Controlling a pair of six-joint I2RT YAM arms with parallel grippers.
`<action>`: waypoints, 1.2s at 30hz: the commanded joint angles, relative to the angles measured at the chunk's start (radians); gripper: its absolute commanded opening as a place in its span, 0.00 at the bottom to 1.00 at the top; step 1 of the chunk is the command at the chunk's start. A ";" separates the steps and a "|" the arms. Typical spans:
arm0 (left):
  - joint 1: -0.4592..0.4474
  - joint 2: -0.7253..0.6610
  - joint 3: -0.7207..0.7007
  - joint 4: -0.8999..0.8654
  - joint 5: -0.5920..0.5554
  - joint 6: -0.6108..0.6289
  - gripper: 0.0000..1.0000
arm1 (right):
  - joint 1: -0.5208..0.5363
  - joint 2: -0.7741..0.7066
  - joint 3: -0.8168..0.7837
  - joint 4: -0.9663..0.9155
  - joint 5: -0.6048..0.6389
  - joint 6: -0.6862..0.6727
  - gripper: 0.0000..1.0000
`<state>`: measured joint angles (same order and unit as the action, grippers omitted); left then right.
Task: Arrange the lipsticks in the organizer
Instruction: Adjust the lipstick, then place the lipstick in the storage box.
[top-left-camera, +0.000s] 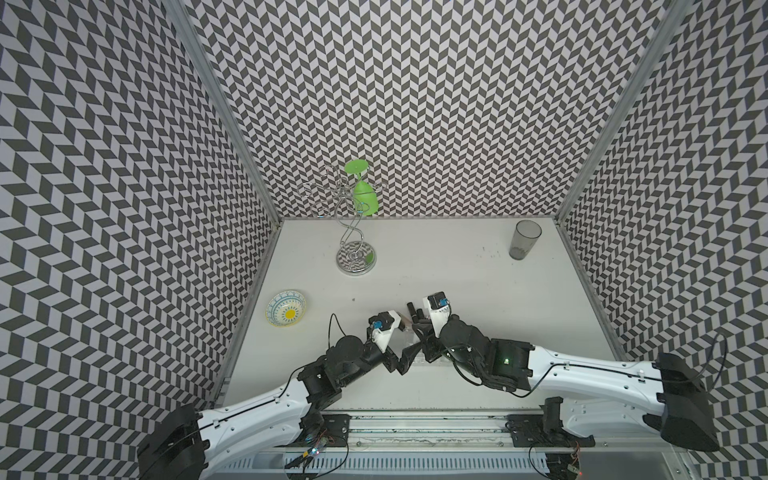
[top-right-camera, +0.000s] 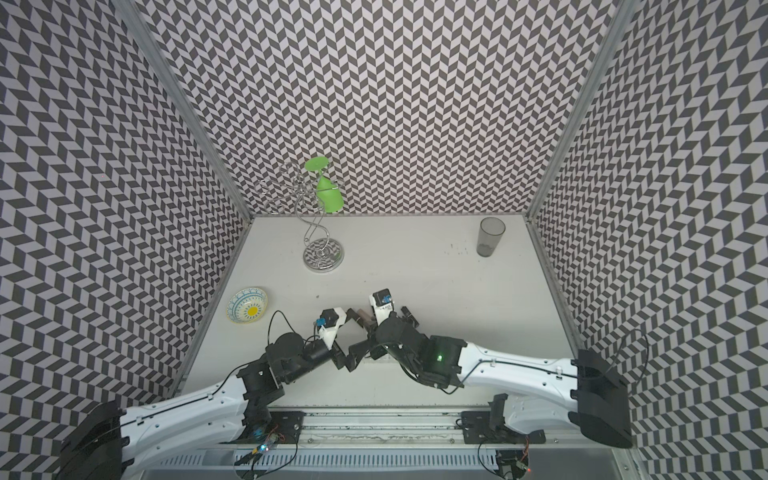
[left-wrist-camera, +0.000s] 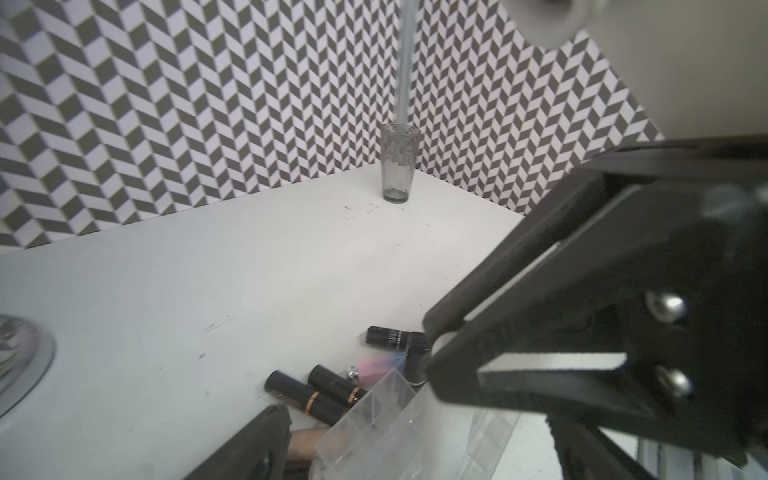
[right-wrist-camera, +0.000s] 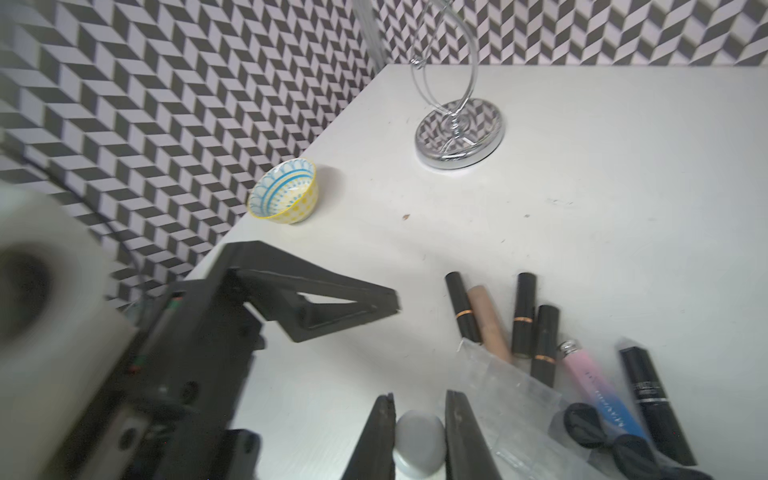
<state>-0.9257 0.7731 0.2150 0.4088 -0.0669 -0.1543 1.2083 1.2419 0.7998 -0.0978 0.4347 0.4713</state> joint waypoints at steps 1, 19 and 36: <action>0.066 -0.045 -0.019 -0.045 -0.115 -0.128 1.00 | -0.003 0.040 0.014 0.050 0.141 -0.086 0.11; 0.358 0.185 -0.020 0.037 0.130 -0.262 1.00 | -0.094 0.255 0.068 0.085 0.148 -0.151 0.09; 0.365 0.263 -0.026 0.114 0.119 -0.279 1.00 | -0.098 0.225 -0.067 0.188 0.129 -0.084 0.41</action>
<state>-0.5671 1.0046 0.1989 0.4698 0.0563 -0.4217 1.1095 1.5093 0.7506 0.0357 0.5671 0.3691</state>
